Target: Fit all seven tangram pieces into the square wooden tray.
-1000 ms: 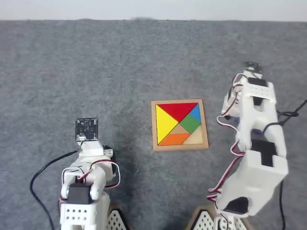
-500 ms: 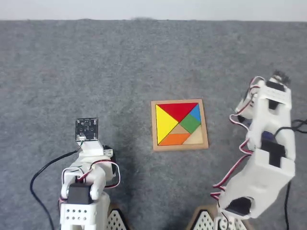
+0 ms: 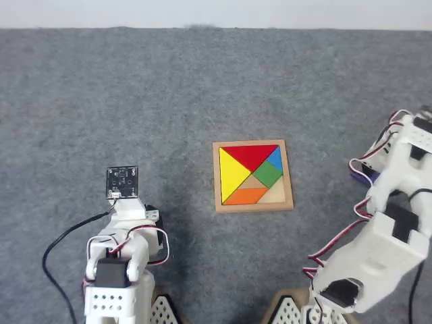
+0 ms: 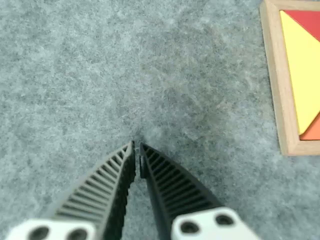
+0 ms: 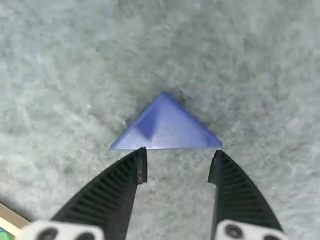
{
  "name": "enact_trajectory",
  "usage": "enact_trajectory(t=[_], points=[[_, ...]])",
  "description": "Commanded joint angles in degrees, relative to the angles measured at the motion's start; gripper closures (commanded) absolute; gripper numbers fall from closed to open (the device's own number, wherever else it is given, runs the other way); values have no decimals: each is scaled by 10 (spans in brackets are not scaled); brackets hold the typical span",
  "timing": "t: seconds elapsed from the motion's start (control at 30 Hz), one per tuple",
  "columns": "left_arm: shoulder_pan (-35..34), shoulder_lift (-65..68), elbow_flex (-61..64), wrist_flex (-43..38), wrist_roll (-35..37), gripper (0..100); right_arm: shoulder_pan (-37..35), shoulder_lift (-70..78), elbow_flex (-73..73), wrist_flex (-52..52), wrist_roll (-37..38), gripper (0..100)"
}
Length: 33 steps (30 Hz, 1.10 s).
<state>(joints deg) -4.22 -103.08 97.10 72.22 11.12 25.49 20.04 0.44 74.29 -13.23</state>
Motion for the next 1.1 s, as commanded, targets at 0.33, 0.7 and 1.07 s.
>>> enact_trajectory(t=[0.33, 0.7, 1.07], points=[[-4, -11, -7, 1, -6, 986, -3, -7, -30, -7, -345, 783], [-4, -11, -7, 1, -6, 986, 0, 60, -47, -75, -371, 783], [-4, -11, -7, 1, -6, 986, 58, 149, -160, -37, -368, 786]])
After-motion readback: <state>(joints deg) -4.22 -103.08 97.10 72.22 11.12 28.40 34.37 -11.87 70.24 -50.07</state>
